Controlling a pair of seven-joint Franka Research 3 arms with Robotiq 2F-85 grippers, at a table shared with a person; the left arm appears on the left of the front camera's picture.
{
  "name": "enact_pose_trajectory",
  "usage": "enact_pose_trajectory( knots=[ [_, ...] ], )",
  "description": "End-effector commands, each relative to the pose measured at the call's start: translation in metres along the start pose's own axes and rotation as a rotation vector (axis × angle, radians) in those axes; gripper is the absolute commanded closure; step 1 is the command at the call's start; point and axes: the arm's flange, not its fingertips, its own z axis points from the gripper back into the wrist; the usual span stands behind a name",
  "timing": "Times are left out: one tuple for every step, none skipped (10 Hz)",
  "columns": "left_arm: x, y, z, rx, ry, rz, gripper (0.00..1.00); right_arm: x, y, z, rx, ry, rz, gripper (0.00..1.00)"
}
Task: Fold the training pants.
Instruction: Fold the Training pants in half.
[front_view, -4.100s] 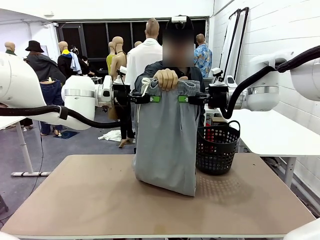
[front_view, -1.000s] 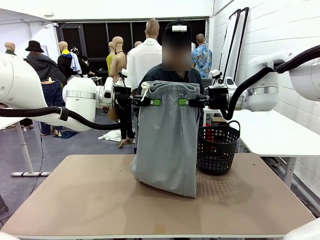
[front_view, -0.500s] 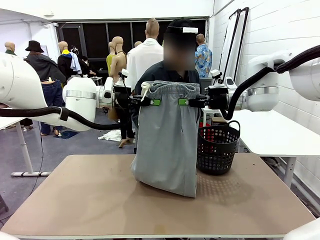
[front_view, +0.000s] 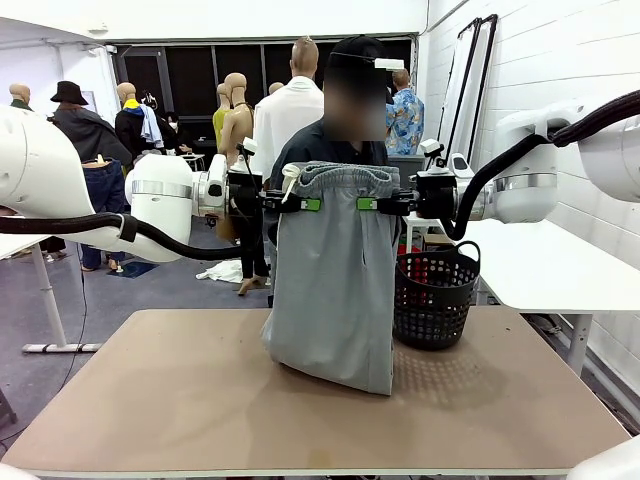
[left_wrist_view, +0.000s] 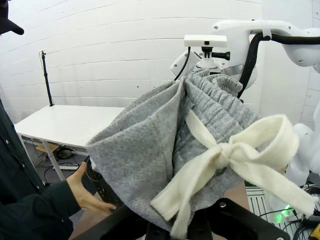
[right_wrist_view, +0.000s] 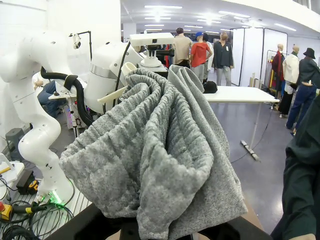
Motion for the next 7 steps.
enact_pose_trajectory(
  knots=[
    [0.0029,-0.0004,0.0012,0.012,-0.028,-0.02,1.0,0.0021,0.0011,-0.0015,0.002,-0.014,-0.002,1.0],
    [0.0029,-0.0004,0.0012,0.012,-0.028,-0.02,1.0,0.0021,0.0011,-0.0015,0.002,-0.014,-0.002,1.0],
    [0.0029,-0.0004,0.0012,0.012,-0.028,-0.02,1.0,0.0021,0.0011,-0.0015,0.002,-0.014,-0.002,1.0],
    [0.0029,-0.0004,0.0012,0.012,-0.028,-0.02,1.0,0.0021,0.0011,-0.0015,0.002,-0.014,-0.002,1.0],
    [0.0029,-0.0004,0.0012,0.012,-0.028,-0.02,1.0,0.0021,0.0011,-0.0015,0.002,-0.014,-0.002,1.0],
    [0.0029,-0.0004,0.0012,0.012,-0.028,-0.02,1.0,0.0021,0.0011,-0.0015,0.002,-0.014,-0.002,1.0],
    [0.0029,-0.0004,0.0012,0.012,-0.028,-0.02,1.0,0.0021,0.0011,-0.0015,0.002,-0.014,-0.002,1.0]
  ],
)
